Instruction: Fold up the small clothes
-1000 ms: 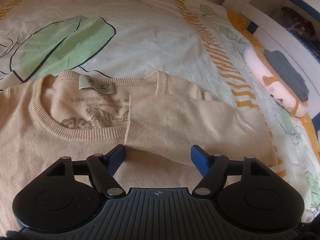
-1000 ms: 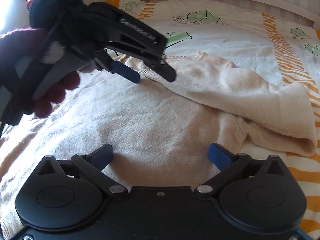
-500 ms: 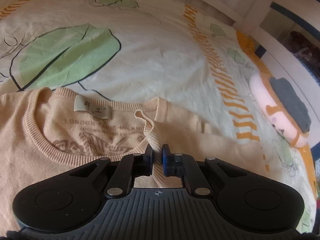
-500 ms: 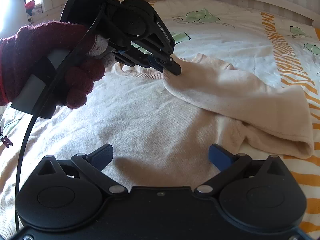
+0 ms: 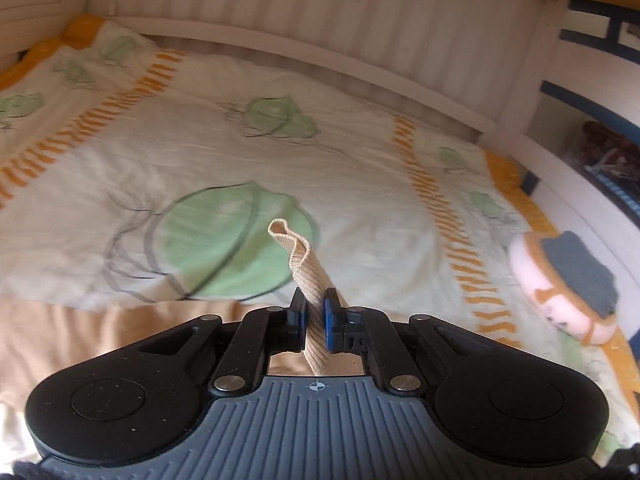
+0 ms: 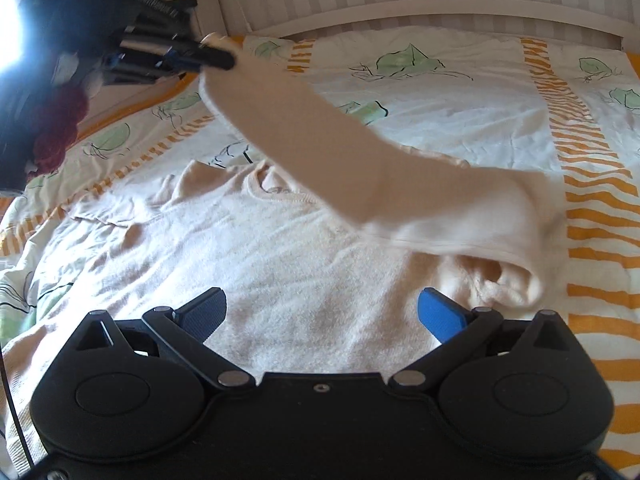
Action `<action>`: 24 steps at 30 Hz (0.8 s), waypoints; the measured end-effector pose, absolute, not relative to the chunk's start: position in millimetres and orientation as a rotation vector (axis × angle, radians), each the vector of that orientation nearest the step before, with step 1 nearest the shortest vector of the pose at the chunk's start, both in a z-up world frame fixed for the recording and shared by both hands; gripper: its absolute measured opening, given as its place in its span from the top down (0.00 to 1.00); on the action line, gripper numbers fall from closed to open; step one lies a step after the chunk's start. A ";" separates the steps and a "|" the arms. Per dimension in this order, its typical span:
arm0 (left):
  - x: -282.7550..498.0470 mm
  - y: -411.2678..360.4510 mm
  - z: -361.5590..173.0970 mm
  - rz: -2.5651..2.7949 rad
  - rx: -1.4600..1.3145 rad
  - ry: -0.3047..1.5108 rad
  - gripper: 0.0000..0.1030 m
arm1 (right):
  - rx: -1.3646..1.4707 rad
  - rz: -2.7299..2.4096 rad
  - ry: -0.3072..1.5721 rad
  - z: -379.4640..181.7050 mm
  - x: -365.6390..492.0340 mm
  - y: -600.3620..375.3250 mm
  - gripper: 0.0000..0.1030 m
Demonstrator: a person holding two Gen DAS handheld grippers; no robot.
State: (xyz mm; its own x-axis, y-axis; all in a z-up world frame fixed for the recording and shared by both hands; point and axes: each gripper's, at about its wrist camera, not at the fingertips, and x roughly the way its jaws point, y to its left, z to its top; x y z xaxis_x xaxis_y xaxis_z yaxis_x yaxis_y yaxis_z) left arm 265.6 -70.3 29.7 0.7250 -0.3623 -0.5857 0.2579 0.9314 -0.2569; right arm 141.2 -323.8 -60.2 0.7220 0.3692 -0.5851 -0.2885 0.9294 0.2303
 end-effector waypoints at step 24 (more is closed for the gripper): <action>266.4 15.7 -71.3 -0.179 -0.184 0.902 0.92 | 0.341 0.294 0.549 -44.7 138.9 -366.0 0.01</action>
State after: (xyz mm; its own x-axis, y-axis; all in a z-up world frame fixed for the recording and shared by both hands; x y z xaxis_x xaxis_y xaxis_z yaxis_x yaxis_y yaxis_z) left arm 266.4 15.7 -71.3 0.6070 -0.2313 -0.7603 0.0773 0.9693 -0.2332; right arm 138.9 -366.0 -44.7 0.8140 0.3594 -0.4563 -0.1795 0.9028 0.3908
